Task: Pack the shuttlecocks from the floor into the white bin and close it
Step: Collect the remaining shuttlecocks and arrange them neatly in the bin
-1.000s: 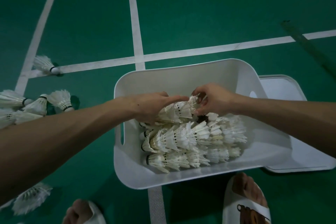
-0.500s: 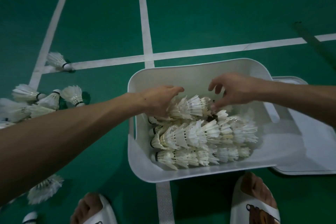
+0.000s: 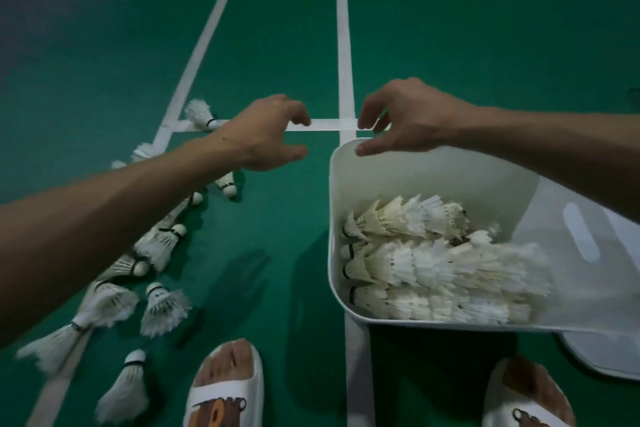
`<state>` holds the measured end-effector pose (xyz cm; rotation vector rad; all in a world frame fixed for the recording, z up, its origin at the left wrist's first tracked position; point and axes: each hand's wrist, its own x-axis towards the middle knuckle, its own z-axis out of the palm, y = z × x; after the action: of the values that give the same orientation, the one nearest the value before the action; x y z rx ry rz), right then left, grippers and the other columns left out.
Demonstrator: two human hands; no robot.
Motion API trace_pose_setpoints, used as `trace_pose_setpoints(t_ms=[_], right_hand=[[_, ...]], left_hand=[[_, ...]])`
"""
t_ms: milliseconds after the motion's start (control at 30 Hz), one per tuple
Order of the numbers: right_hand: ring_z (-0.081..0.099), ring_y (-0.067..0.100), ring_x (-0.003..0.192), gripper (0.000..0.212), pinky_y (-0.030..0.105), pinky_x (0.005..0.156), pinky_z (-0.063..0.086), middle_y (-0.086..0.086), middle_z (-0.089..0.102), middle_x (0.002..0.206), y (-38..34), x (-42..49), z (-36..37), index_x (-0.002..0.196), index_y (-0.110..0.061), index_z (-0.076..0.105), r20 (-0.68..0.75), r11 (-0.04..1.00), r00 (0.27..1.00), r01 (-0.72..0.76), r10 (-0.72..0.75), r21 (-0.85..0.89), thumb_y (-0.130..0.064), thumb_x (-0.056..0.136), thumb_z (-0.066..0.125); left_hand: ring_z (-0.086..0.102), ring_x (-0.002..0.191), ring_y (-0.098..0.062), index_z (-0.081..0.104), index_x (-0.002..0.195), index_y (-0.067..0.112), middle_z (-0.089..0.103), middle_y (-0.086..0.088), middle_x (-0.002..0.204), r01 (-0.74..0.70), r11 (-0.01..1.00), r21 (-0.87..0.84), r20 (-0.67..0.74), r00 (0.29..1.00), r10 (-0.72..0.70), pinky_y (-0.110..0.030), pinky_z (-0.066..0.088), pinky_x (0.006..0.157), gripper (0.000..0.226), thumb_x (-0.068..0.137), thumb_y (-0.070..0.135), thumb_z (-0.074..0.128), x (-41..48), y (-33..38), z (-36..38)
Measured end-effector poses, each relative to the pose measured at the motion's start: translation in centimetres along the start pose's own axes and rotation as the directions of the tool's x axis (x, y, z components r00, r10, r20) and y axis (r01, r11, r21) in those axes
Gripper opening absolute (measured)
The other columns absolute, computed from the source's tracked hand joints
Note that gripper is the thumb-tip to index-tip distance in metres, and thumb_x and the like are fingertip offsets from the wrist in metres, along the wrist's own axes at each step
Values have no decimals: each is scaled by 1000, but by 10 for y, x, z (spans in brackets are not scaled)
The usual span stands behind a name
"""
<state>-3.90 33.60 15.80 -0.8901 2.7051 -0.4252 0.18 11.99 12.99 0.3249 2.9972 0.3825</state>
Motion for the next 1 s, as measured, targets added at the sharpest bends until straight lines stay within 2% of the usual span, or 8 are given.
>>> trace_pose_setpoints(t_ms=[100, 200, 300, 433, 633, 800, 900, 1000], right_hand=[[64, 19, 99, 45, 26, 84, 50, 4, 68, 112, -28, 31, 15, 111, -11, 67, -1, 999, 999, 39, -39, -8, -41, 78, 76], [64, 18, 95, 47, 24, 82, 49, 3, 69, 111, -54, 65, 37, 110, -11, 67, 18, 998, 997, 69, -69, 7, -42, 76, 77], [63, 18, 94, 49, 26, 83, 50, 3, 68, 112, -77, 98, 61, 113, -11, 66, 69, 996, 994, 84, -84, 7, -42, 77, 77], [62, 21, 96, 51, 28, 85, 50, 5, 68, 113, -93, 145, 96, 112, -13, 65, 110, 996, 990, 83, -84, 8, -44, 74, 78], [54, 24, 115, 62, 29, 93, 42, 5, 58, 130, -106, 208, 138, 129, -15, 54, 151, 994, 984, 92, -99, 52, -42, 77, 76], [49, 25, 123, 74, 31, 97, 40, 8, 52, 137, -109, 239, 170, 138, -17, 43, 203, 991, 971, 118, -129, 65, -38, 77, 77], [46, 26, 127, 80, 31, 100, 38, 8, 49, 140, -112, 246, 185, 142, -18, 38, 261, 986, 951, 154, -164, 59, -37, 76, 79], [51, 28, 119, 74, 33, 94, 43, 9, 55, 133, -114, 245, 200, 139, -19, 40, 321, 983, 929, 179, -183, 40, -34, 77, 77]], left_hand=[[51, 110, -22, 51, 130, 16, 48, -10, 133, 160, 987, -3, 102, 982, -159, -33, 39, 96, 55, 83, 37, 70, -13, -43, 7], [51, 115, -25, 47, 133, 15, 46, -11, 139, 268, 960, -82, 160, 954, -253, -32, 39, 94, 60, 84, 39, 69, -24, -81, 23], [47, 122, -27, 46, 134, 17, 43, -12, 140, 309, 944, -115, 166, 943, -289, -34, 37, 100, 61, 83, 40, 69, -30, -110, 40], [41, 127, -32, 45, 135, 18, 39, -14, 142, 361, 930, -67, 170, 923, -345, -40, 33, 108, 64, 81, 43, 69, -35, -154, 54], [34, 134, -30, 36, 143, 17, 34, -12, 148, 512, 856, -73, 110, 857, -504, -43, 25, 113, 75, 81, 46, 69, -38, -219, 68], [40, 131, -32, 25, 147, 27, 34, -12, 148, 507, 852, -130, 269, 845, -462, -47, 35, 108, 93, 72, 42, 79, -31, -240, 87], [36, 130, -38, 19, 146, 37, 29, -14, 148, 479, 877, -34, 299, 842, -449, -50, 33, 108, 102, 66, 42, 82, -30, -238, 97], [25, 135, -41, 15, 146, 42, 15, -10, 153, 479, 876, 45, 302, 830, -469, -52, 28, 110, 110, 62, 37, 86, -35, -238, 105]])
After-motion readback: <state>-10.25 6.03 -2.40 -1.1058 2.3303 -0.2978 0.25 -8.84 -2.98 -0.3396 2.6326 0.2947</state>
